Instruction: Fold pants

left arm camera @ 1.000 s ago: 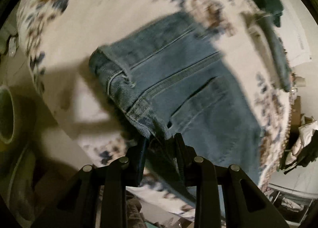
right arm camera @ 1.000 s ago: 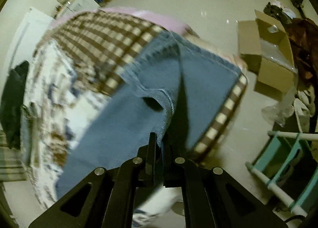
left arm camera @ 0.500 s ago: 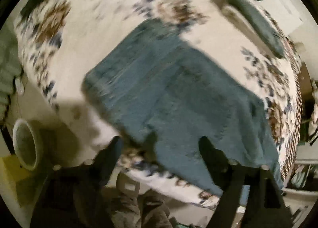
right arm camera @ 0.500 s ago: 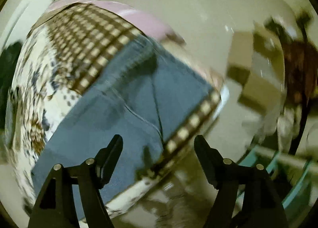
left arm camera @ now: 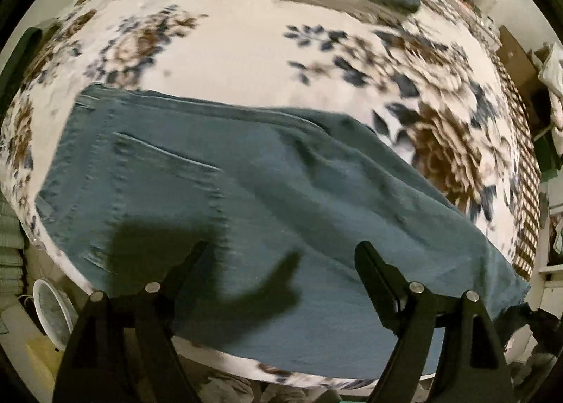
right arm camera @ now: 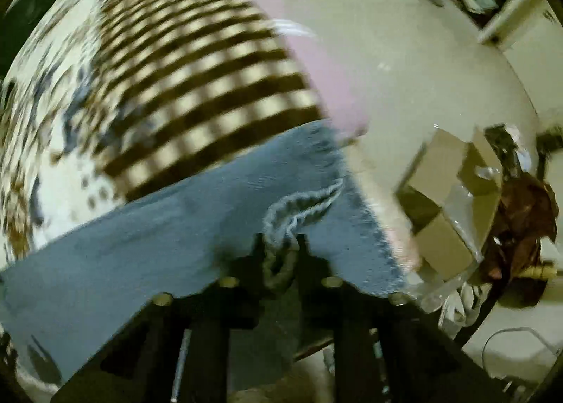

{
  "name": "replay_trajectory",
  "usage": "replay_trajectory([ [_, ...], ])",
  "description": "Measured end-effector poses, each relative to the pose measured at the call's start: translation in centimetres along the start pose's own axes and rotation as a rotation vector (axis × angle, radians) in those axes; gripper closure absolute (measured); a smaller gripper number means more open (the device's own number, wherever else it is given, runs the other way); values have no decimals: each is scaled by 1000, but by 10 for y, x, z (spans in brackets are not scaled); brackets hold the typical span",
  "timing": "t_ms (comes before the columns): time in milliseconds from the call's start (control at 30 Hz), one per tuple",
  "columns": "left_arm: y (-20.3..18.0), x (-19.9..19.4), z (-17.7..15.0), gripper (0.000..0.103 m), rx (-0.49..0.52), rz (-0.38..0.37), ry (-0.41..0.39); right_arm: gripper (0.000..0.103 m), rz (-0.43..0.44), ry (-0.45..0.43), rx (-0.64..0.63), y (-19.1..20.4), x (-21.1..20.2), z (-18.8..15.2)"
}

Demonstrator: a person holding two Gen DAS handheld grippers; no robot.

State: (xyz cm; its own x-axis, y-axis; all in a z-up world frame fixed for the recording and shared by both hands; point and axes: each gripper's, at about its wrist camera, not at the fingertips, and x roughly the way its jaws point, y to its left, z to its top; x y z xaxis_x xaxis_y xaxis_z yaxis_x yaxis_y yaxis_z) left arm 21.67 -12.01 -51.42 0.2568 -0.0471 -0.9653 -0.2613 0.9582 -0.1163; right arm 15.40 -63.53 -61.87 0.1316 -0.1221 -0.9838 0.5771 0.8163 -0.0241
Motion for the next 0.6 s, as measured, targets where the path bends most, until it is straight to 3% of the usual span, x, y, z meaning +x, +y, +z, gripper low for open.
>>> replay_trajectory([
  [167,-18,8,-5,22,6,10,9,93,58,-141,114,-64,-28,8],
  [233,-20,12,-7,22,4,17,20,93,93,-92,149,-86,-11,11],
  [300,-20,16,-9,22,-6,22,39,88,70,14,156,-96,16,8],
  [367,-18,14,-9,22,-17,24,45,72,5,98,177,-108,34,8],
  [433,-17,9,-9,22,-15,26,38,54,10,83,242,-115,18,7],
  [533,-9,2,-7,22,-21,35,47,49,74,23,220,-85,-25,5],
  [600,0,1,-1,21,-23,78,71,45,182,41,76,-23,-51,2],
])
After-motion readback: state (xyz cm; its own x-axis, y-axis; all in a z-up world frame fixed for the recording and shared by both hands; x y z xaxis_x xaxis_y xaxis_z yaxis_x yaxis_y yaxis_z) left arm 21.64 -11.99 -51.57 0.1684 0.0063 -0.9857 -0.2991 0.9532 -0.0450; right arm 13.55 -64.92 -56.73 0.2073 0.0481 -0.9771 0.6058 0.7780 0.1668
